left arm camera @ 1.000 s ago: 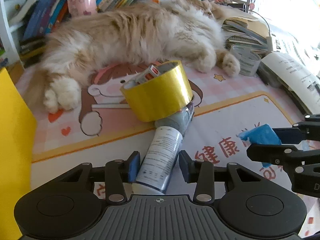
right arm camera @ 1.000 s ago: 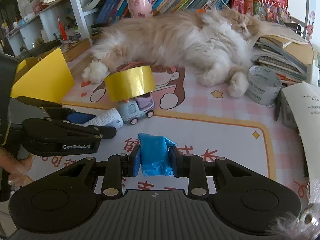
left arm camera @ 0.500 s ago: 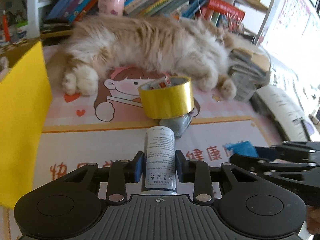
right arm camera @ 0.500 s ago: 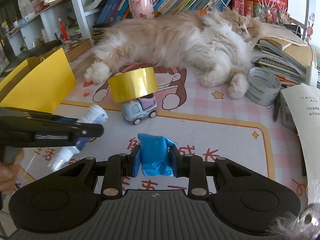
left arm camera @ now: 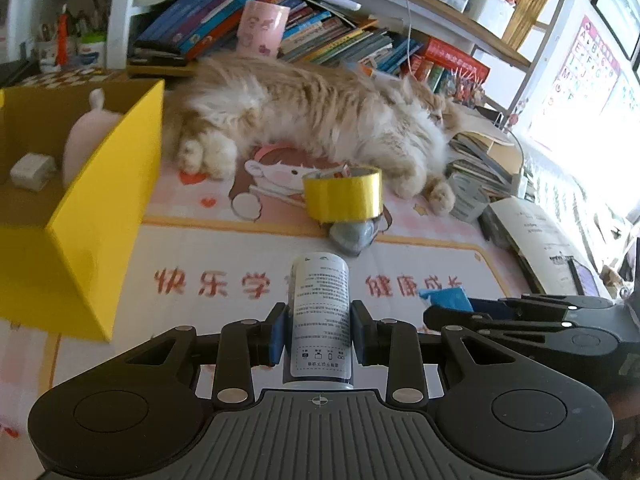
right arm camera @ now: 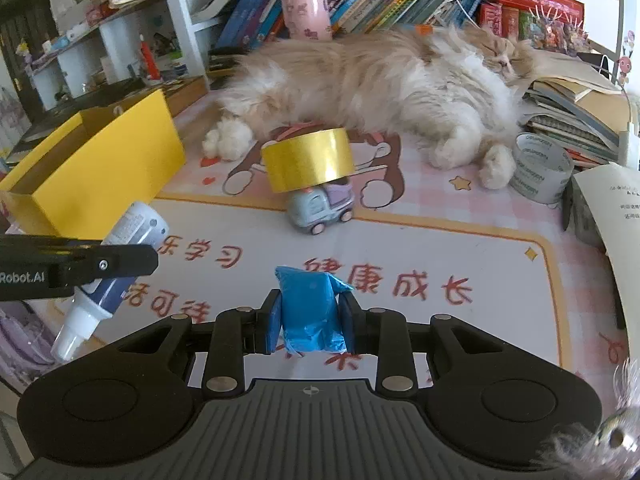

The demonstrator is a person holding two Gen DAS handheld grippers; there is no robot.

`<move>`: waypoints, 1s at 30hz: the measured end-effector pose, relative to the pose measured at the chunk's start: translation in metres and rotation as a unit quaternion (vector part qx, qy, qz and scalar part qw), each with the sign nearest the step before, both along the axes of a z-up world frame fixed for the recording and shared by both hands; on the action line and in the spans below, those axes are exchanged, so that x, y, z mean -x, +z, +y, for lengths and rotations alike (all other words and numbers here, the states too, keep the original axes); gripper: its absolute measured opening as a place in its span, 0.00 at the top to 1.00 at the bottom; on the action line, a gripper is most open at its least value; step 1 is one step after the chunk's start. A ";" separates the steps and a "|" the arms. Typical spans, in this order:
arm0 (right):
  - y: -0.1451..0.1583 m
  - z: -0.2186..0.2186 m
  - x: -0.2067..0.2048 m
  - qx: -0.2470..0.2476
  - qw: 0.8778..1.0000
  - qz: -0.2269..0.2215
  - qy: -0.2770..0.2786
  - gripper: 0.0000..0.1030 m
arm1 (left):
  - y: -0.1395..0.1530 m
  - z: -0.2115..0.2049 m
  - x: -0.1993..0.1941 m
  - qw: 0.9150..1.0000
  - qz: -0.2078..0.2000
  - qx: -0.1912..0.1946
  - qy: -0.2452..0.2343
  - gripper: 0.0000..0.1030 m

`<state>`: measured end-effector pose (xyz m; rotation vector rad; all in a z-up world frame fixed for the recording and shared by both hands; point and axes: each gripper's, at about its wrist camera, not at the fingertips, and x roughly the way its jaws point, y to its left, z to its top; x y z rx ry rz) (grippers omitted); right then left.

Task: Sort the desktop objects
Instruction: 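Grasp the white spray bottle with the left tool, then lift the cloth and spray bottle and carry both toward the yellow box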

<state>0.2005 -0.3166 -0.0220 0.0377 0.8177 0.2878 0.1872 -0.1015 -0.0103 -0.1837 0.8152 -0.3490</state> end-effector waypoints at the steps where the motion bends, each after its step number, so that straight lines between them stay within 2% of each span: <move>1: 0.001 0.002 0.003 0.000 1.000 0.000 0.001 0.74 | 0.000 0.002 0.004 1.000 0.001 0.001 0.000 0.70; 12: 0.004 0.036 0.035 0.002 1.000 0.001 0.011 0.74 | 0.000 0.027 0.043 1.000 -0.001 0.003 -0.010 0.70; 30: 0.004 0.110 0.105 0.014 0.999 0.003 0.037 0.74 | -0.003 0.096 0.116 1.000 0.011 0.004 0.002 0.70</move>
